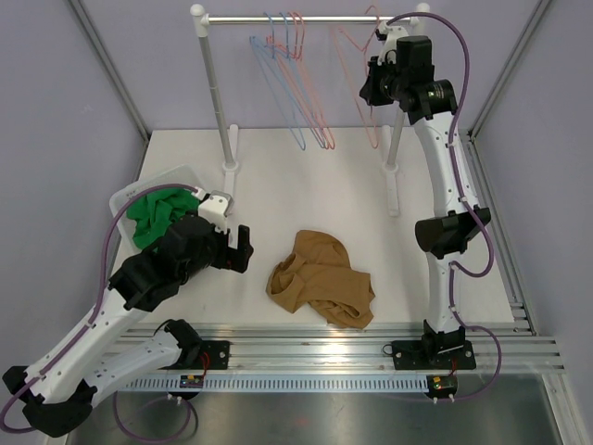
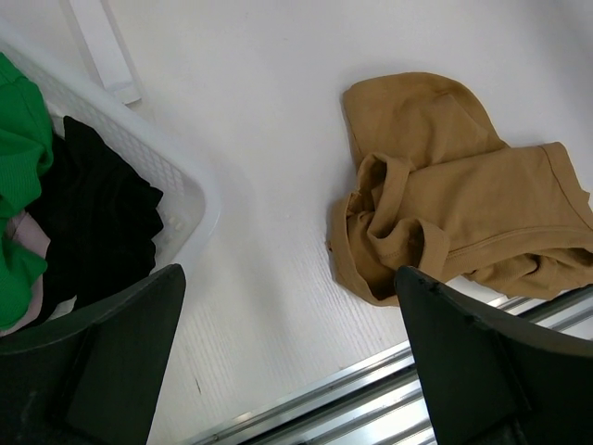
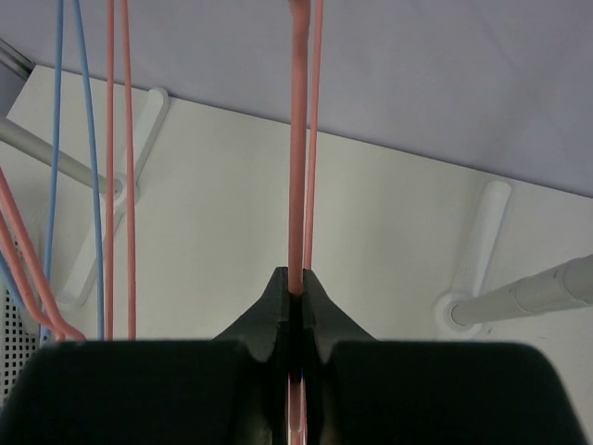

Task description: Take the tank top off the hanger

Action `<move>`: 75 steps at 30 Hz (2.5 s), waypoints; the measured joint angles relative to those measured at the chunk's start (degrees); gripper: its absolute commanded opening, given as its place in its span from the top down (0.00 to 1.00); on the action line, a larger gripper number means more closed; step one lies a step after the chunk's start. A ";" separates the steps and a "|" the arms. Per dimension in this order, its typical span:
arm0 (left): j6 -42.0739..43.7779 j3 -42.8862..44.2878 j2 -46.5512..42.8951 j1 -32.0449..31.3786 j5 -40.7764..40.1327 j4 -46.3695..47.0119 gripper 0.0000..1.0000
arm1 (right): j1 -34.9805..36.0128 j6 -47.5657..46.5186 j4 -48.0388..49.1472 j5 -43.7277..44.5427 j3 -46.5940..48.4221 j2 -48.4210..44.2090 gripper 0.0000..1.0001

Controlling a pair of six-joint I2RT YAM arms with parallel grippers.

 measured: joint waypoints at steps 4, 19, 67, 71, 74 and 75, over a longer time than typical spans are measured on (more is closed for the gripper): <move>0.00 0.00 -0.02 0.33 0.90 0.39 0.01 | 0.94 -0.59 -0.31 -1.66 -2.12 0.04 1.00; 0.00 -0.72 -1.25 1.29 1.49 0.44 0.01 | 9.66 -3.67 2.80 1.73 -0.50 2.16 1.00; -15.23 9.01 57.05 -19.74 3.98 18.21 0.01 | 11.78 5.79 13.20 11.02 -82.66 -80.28 0.01; -15.85 10.12 60.81 -20.39 3.93 19.91 0.72 | 11.78 6.56 13.14 7.69 -85.11 -82.60 0.01; -16.61 10.16 61.22 -20.39 3.63 21.31 1.00 | 11.78 7.13 13.18 5.88 -85.53 -84.52 0.01; -16.96 10.16 60.94 -20.39 3.13 21.22 1.00 | 11.78 7.28 13.25 5.57 -85.53 -85.09 0.00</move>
